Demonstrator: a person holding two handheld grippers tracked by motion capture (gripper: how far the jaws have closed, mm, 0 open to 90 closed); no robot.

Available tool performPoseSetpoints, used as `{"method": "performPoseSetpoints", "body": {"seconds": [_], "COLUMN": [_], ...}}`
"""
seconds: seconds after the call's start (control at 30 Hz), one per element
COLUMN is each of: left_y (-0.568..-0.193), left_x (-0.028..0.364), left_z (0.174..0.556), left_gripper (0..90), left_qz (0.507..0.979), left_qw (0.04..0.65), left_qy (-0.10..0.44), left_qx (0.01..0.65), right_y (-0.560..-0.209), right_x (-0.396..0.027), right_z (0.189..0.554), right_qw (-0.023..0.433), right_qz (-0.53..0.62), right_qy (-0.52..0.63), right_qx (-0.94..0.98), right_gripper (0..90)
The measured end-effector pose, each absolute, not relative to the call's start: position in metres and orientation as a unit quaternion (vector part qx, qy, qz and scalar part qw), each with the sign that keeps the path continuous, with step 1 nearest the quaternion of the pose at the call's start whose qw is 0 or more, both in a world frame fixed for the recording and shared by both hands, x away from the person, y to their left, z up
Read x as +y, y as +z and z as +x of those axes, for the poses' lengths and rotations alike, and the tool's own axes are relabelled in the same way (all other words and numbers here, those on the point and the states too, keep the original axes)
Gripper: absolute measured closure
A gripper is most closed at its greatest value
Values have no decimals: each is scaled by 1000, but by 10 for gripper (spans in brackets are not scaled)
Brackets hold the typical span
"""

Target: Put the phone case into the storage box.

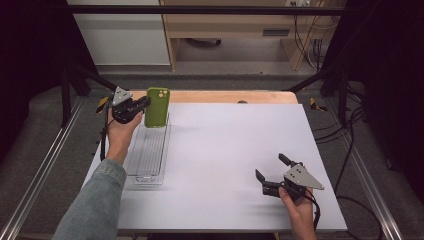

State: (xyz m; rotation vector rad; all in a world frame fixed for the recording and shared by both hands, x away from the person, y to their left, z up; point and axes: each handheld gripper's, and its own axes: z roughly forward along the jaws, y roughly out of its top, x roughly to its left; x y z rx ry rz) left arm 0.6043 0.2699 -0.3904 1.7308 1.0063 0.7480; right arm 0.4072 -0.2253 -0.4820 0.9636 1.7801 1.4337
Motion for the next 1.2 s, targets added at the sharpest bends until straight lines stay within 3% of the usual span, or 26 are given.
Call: {"method": "performPoseSetpoints", "body": {"seconds": [1.2], "left_y": [-400], "left_x": [269], "left_z": [609], "left_gripper": [798], "left_qz": [718], "left_qw": [467], "left_qy": [298], "left_qx": [420], "right_y": [-483], "right_x": [-225], "right_z": [407], "right_qw": [320], "right_qz": [367], "right_qy": [548], "right_qx": [680], "right_gripper": [46]}}
